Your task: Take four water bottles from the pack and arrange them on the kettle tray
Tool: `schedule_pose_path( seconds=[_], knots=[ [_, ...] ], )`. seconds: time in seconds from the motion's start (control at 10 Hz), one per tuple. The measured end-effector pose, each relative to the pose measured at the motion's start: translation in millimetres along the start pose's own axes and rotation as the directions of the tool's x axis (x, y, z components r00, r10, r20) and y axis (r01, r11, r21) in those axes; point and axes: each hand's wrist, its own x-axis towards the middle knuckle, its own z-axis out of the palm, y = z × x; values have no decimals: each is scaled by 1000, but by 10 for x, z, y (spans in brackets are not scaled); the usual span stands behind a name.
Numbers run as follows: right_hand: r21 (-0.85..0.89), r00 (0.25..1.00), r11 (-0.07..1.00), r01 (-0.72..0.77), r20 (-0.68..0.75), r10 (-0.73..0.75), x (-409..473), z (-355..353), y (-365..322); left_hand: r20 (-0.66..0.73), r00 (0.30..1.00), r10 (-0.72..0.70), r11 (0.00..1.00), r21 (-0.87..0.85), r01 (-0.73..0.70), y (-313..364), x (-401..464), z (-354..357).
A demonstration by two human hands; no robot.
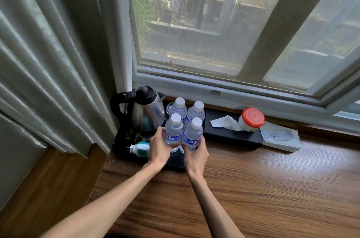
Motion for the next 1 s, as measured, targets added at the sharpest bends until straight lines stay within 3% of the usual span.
schedule_pose_path(
  seconds=[0.6, 0.8, 1.0],
  knots=[
    [-64, 1000, 998, 19, 26, -18, -12, -22, 16, 43, 999, -3, 997, 75, 0, 116, -74, -38],
    [-77, 995, 997, 7, 101, 1, -71, -96, -115, 119, 993, 5, 998, 54, -12, 173, -101, -108],
    [-57, 979, 981, 185, 104, -178, -33, -298, -358, 130, 980, 152, 988, -49, -147, 308, -114, -311]
  ],
)
